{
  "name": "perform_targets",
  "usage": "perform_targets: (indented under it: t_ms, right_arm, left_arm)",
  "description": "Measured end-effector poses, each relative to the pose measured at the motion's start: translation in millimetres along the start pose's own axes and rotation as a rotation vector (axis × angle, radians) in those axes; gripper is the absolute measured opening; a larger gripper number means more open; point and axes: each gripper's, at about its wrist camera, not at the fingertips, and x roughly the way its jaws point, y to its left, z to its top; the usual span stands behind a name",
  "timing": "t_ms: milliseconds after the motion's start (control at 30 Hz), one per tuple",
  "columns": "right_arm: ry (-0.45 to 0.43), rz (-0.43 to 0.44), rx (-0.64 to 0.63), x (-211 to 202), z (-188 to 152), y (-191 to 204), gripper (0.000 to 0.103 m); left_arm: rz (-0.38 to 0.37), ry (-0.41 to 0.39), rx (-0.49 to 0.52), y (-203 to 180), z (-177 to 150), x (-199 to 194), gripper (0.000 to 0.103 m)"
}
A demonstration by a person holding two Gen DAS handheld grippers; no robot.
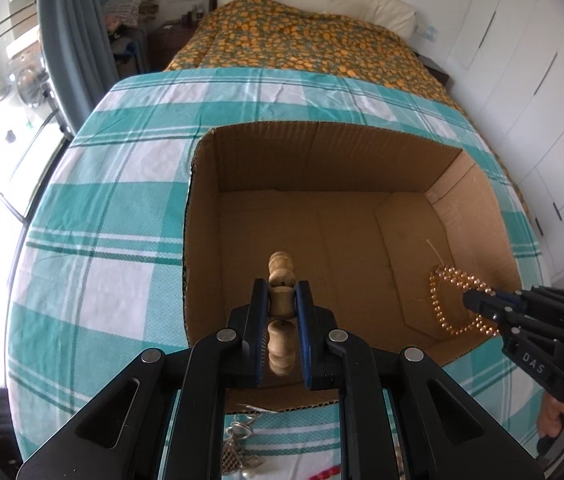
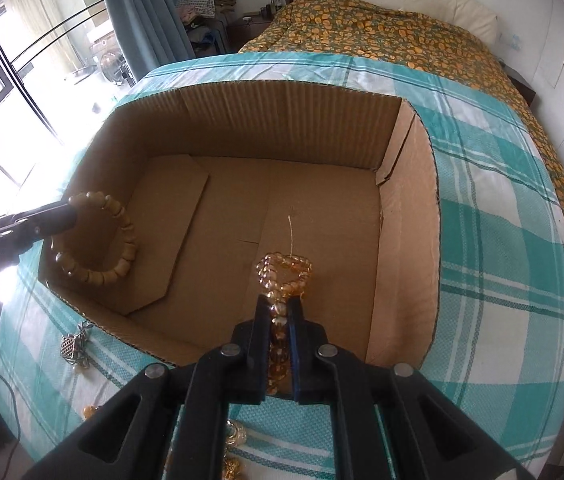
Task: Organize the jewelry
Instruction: 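Carry both items over the box and open both tools to drop them, then withdraw both tools from the box back toward the remaining jewelry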
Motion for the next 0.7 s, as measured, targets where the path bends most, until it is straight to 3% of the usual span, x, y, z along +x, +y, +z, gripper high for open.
perform_targets:
  t_ms: [100,133,167,200,233,267,467,700]
  right_arm:
    - [-0.078,0.02,0.035,-15.2,7.3,-1.3,0.01]
    - [-0.101,0.019,0.048,-20.6,12.1,-2.1,0.018]
    - [-0.125,0.023,0.064,-27.4,15.7,-2.7,0.046]
    - [-0.16,0.033,0.078,-36.2,17.7,-3.1,0.059]
    - [-0.194,0.039,0.085,-44.5,20.2,-3.5,0.069]
    - [-0.214,0.04,0.083,-51.7,22.3,-2.1,0.068]
    - [-0.31,-0.008,0.031,-87.3,14.8,5.6,0.068]
    - [-0.376,-0.098,0.024,-120.6,-33.3,5.9,0.069]
  left_arm:
    - [0.009,-0.01,0.033,-10.9,5.3,1.1,0.014]
    - [0.014,-0.007,0.033,-12.6,7.8,2.4,0.022]
    - [0.02,0.0,0.029,-13.8,9.9,2.5,0.045]
    - [0.032,-0.002,0.019,-14.0,11.5,0.9,0.06]
    - [0.044,-0.022,0.007,-12.9,12.2,-3.3,0.078]
    - [0.05,-0.049,-0.001,-11.3,12.1,-8.7,0.083]
    - [0.046,-0.076,-0.016,1.9,1.5,-31.2,0.084]
    - [0.064,-0.138,-0.007,23.9,-45.6,-72.8,0.085]
